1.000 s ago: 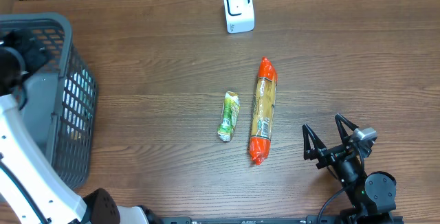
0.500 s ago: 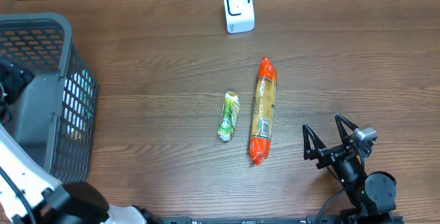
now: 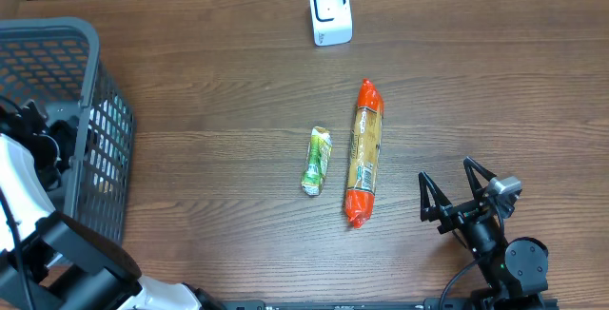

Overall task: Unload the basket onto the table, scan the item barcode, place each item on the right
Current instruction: 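Reach the left gripper into the basket and grasp the white tube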

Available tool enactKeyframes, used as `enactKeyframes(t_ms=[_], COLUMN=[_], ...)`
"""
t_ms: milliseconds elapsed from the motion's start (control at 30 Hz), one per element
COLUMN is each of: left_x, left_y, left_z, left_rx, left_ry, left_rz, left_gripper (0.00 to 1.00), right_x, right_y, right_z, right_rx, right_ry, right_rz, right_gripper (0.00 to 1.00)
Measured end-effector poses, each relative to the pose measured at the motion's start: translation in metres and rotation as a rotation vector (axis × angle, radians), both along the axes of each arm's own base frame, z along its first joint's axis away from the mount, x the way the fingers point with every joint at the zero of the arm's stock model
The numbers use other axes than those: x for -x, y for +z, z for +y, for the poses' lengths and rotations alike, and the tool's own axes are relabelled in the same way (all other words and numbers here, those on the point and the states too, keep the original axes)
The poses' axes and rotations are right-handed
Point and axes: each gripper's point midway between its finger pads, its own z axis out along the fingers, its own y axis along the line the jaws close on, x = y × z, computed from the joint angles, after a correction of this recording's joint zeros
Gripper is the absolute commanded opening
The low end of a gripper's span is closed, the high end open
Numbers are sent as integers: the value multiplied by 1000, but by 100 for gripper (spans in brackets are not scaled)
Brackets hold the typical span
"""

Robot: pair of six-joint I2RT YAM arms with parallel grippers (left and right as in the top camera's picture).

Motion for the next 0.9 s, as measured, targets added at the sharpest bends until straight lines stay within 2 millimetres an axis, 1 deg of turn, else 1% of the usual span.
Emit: enactKeyframes(t_ms=[100,200,467,600,767,833,900], left_x=[1,2,2,3,4,6,8], left_y=[-20,-33,-54,-66,-82,-90,-96], left_z=[0,-1,1,3,3,1,-1], left_rx=[-4,-15,-64,-92,-116,-119,-120], left_ry=[-43,-80,-149,-163,-165,-165,-170], left_rz=[11,15,3,1,-15,-17,-17], left_gripper=[82,82,80,77,68,63,53], right_x=[0,0,0,0,0,0,0], right_y=[0,0,0,0,0,0,0], right_z=[0,0,0,0,0,0,0], right_rx=[0,0,0,0,0,0,0], right_ry=[0,0,0,0,-1,0,0], right_rz=[-1,-1,0,0,-1,0,0], right_gripper=[100,100,100,100,100,100,100])
